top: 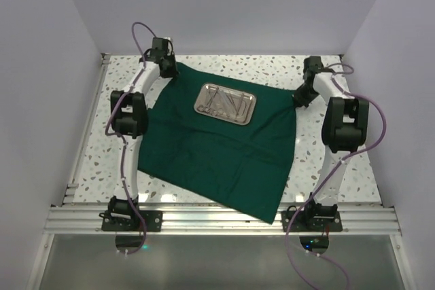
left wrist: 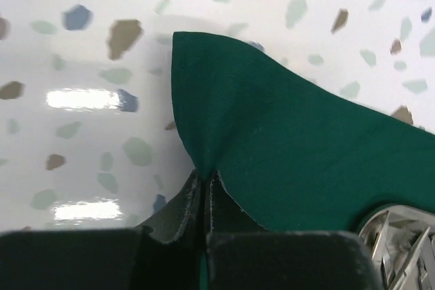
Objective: Open and lay out the surgical kit
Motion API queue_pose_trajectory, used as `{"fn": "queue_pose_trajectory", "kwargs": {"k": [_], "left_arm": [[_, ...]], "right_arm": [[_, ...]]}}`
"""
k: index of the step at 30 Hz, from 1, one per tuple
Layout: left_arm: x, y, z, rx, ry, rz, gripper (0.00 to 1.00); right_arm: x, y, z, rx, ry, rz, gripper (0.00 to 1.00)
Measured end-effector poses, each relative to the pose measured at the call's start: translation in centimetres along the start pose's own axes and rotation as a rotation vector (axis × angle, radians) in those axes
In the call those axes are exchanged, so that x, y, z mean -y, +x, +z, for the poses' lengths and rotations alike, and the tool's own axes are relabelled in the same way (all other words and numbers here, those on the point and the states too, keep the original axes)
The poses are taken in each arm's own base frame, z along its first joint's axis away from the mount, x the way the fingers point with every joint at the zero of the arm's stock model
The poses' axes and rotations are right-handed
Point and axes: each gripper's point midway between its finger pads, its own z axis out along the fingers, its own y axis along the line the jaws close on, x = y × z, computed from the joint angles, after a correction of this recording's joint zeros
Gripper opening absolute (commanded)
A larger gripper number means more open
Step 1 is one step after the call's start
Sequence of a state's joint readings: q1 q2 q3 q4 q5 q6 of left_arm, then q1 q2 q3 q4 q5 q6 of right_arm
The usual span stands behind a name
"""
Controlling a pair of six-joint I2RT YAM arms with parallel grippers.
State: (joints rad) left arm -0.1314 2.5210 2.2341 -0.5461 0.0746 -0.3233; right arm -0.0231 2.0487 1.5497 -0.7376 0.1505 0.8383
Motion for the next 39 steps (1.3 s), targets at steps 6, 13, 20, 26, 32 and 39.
{"fn": "queue_pose_trajectory", "kwargs": {"k": [6,13,20,26,32,39], "left_arm": [[-2.6,-1.8,-0.3,0.053,-0.083,-0.081,0.00],[-4.4,-2.1,-0.3,0.075,-0.155,-0.105,0.64],[-9.8,-1.5,-3.2,0.068,-0.271,-0.159,0.97],[-8.7,-3.6,-12.9,0.146,-0.286,-0.166,0.95],[-4.9,0.7,-24.1,0.194,-0.243,-0.161,0.83],[-5.1,18.8,-26.5,-0.095,-0.232,-0.263,0.88]], "right_arm": [[-7.2,-7.0,1.4,0.079,-0.145,0.045,0.00],[-9.9,-7.3,5.0,0.037,-0.210,0.047,0.72],[-9.0,-8.9,3.3,0.111,-0.272,0.022,0.99],[-4.3,-7.0,0.4,0.120,-0.199,-0.031,0.99],[-0.4,-6.1,-10.0,0.245,-0.249,-0.062,0.98],[7.0,1.5,-16.6,0.263,-0.314,-0.087,0.99]]}}
